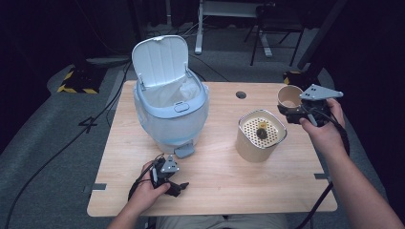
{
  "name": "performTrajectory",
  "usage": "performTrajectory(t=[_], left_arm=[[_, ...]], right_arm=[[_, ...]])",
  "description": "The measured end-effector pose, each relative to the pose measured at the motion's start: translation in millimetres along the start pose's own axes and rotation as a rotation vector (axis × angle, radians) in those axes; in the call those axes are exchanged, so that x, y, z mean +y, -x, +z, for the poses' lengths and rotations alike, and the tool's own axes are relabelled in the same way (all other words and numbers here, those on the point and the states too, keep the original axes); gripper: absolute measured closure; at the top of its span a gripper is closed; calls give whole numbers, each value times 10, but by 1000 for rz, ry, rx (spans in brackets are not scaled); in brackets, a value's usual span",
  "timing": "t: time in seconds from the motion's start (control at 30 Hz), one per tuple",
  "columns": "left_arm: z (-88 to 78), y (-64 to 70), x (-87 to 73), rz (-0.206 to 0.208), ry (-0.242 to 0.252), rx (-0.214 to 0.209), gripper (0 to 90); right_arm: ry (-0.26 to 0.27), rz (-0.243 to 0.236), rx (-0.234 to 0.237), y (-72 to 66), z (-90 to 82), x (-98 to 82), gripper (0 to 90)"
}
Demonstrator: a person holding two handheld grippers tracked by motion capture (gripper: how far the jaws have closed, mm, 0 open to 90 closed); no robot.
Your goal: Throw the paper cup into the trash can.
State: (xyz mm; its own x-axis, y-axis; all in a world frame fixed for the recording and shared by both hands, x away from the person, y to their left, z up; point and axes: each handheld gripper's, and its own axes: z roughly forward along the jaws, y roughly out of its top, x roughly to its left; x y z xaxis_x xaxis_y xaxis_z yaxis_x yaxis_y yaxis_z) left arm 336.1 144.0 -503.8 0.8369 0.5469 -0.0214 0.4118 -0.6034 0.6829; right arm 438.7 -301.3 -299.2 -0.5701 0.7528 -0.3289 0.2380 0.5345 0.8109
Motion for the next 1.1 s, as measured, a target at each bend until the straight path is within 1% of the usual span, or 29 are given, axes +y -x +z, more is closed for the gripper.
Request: performTrajectory(t=[0.13, 0.23, 0.37, 0.43, 0.5, 0.63, 0.67, 0.77, 0.87, 0.93, 1.1], left_arm=[[-2, 6, -3, -1, -1, 3, 122], [-6, 14, -7, -5, 1, 9, 127], [-8, 23, -11, -14, 2, 18, 126], [-12, 31, -15, -20, 2, 26, 126], [-14, 43, -18, -32, 1, 37, 123], [-17, 61, -24, -53, 0, 56, 110], [-18, 62, -25, -55, 0, 57, 110], [-26, 66, -33, -62, -2, 61, 110], [-30, 67, -37, -65, -1, 64, 110], [-30, 67, -36, -65, -1, 64, 110], [-28, 67, -37, -65, 0, 64, 110]], right_arm=[[21, 23, 44, 16, 17, 64, 278], [31, 27, 70, 11, 51, 129, 278], [51, 16, 86, -15, 106, 255, 276], [65, 22, 113, -33, 135, 330, 276], [78, 18, 135, -58, 164, 413, 276], [101, 16, 193, -119, 231, 596, 276], [107, 13, 200, -127, 242, 628, 276], [124, 25, 238, -162, 287, 756, 276], [138, 32, 264, -202, 332, 877, 276], [146, 34, 275, -235, 363, 954, 276], [172, 50, 326, -338, 434, 1136, 276]])
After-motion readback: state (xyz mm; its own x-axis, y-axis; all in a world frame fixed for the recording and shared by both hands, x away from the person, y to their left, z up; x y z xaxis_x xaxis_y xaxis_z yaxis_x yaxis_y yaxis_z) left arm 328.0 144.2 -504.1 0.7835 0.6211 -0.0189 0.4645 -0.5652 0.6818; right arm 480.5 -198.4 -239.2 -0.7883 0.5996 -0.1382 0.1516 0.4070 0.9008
